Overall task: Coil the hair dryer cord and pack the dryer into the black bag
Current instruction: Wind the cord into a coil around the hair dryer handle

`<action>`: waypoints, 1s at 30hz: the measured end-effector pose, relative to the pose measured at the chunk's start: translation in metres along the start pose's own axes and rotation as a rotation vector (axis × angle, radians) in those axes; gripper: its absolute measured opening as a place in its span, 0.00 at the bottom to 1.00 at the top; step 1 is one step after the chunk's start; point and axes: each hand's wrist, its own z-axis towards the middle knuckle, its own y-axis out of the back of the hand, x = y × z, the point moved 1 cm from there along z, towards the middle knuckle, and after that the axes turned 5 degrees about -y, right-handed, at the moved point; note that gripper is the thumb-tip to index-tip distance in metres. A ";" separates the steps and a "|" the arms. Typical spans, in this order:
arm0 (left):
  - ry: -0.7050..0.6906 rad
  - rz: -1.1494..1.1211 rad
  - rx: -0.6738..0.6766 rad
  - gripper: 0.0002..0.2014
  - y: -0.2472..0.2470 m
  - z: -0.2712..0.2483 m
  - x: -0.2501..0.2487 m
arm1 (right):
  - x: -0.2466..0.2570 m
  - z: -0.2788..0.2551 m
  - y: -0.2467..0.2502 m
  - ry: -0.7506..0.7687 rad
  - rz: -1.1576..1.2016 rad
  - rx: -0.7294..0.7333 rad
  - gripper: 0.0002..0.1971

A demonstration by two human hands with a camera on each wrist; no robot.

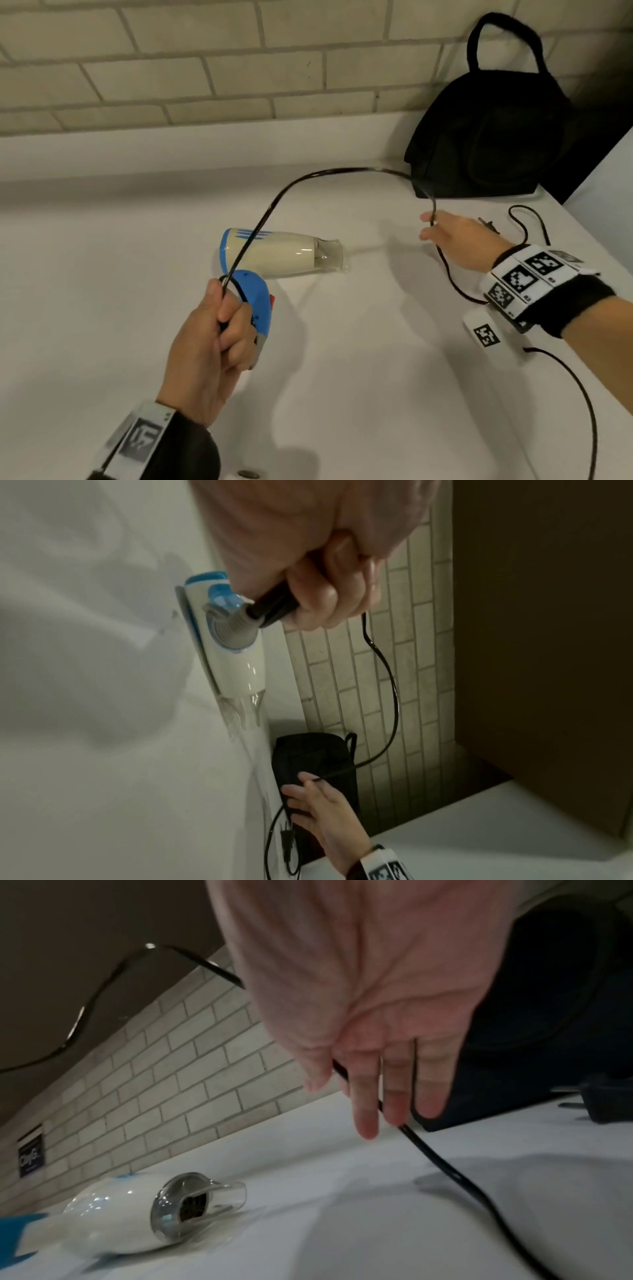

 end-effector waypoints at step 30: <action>-0.300 0.371 0.315 0.18 -0.048 0.016 0.039 | 0.102 -0.071 -0.081 0.485 0.014 0.084 0.12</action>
